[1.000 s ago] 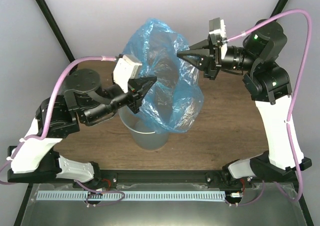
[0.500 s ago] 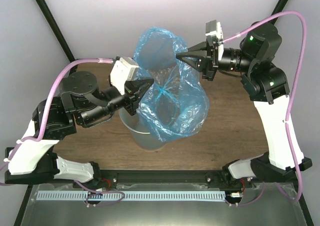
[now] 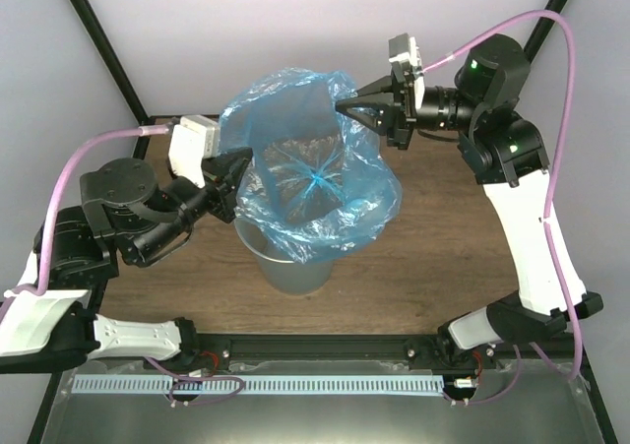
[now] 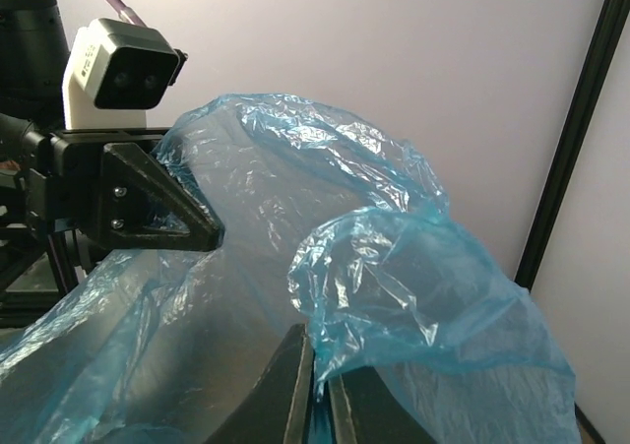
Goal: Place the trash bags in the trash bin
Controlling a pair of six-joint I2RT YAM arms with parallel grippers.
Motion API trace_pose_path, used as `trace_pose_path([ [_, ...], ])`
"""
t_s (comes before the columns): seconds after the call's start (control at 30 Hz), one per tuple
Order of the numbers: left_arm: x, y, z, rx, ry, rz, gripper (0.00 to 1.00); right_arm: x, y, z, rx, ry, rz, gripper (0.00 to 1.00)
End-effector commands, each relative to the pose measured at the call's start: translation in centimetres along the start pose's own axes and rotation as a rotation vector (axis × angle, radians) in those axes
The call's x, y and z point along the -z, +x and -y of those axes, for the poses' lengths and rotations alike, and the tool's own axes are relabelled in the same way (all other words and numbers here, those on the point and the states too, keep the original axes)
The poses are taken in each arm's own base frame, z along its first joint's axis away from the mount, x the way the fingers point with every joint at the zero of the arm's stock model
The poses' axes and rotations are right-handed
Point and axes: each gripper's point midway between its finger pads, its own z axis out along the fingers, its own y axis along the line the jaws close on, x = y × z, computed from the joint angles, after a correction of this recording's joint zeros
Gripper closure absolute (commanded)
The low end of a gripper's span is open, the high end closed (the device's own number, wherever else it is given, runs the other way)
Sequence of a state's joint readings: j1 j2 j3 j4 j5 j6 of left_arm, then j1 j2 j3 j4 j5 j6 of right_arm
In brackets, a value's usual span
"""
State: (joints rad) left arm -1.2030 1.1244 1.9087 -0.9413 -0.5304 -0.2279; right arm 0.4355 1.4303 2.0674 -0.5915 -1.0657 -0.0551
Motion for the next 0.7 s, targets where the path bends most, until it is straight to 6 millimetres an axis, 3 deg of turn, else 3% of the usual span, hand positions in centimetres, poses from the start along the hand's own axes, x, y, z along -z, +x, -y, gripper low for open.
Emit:
trace_pose_path([
  [0.0, 0.8, 0.4, -3.7, 0.043, -0.191, 0.012, 0.96, -0.2, -1.1, -0.8, 0.006, -0.062, 0.025, 0.93],
  [0.07, 1.6, 0.3, -5.1, 0.061, -0.248, 0.027, 0.96, -0.3, -0.7, -0.8, -0.011, -0.080, 0.019, 0.84],
  [0.1, 2.0, 0.3, -5.6, 0.071, -0.269, 0.032, 0.96, -0.1, -1.6, -1.3, 0.007, -0.081, 0.029, 0.76],
  [0.23, 3.2, 0.6, -7.4, 0.109, -0.334, 0.056, 0.96, 0.7, -2.8, -1.1, 0.005, -0.012, 0.039, 0.26],
  [0.3, 3.5, 1.2, -8.0, 0.119, -0.356, 0.056, 0.96, 1.7, -3.3, -0.9, -0.034, -0.012, 0.046, 0.12],
  [0.43, 3.4, 2.3, -8.7, 0.119, -0.409, 0.028, 0.96, 5.1, -3.3, 0.6, -0.144, -0.038, 0.040, 0.02],
  [0.5, 3.6, 2.6, -9.0, 0.121, -0.431, 0.018, 0.96, 6.3, -2.4, 2.1, -0.221, -0.032, 0.027, 0.00],
  [0.6, 4.2, 2.6, -9.6, 0.141, -0.440, 0.025, 0.96, 8.9, 0.5, 6.5, -0.299, 0.100, 0.010, 0.05],
  [0.67, 4.7, 2.4, -9.9, 0.157, -0.440, 0.039, 0.96, 9.7, 3.7, 9.7, -0.296, 0.261, -0.031, 0.12],
])
